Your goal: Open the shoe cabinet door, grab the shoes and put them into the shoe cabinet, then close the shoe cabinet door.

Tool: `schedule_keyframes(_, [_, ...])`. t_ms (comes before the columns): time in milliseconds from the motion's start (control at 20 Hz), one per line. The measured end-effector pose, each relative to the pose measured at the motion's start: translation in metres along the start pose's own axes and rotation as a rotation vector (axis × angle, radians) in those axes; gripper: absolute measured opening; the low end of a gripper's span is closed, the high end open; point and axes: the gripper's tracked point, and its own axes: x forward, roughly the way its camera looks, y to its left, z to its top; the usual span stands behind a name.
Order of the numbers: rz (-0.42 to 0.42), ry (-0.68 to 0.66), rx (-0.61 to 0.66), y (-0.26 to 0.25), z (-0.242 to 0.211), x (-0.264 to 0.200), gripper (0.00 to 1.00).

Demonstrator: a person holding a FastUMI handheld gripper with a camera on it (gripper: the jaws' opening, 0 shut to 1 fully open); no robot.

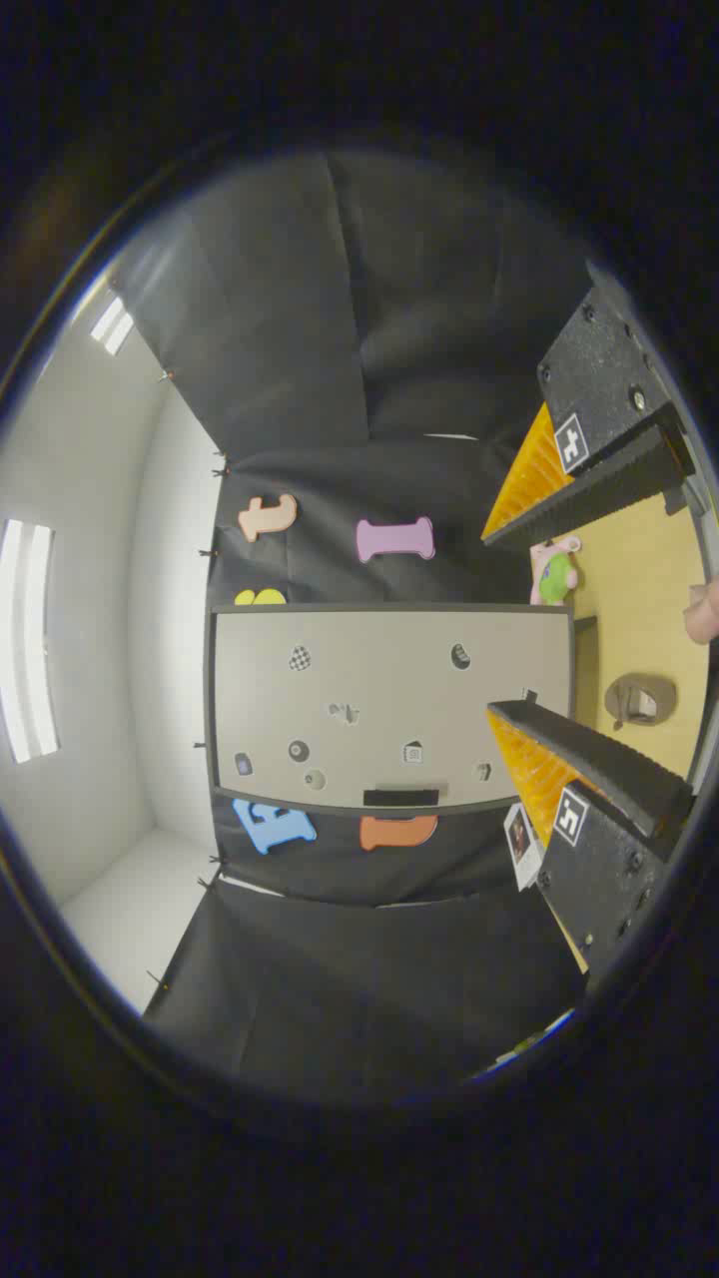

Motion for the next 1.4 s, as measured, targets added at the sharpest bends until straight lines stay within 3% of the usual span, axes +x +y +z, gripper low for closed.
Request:
schedule_keyframes(900, [0.046, 0.092, -0.024, 0.008, 0.006, 0.015, 0.99])
schedule_keyframes(1400, [0.108, 0.139, 0.025, 0.043, 0.026, 0.081, 0.99])
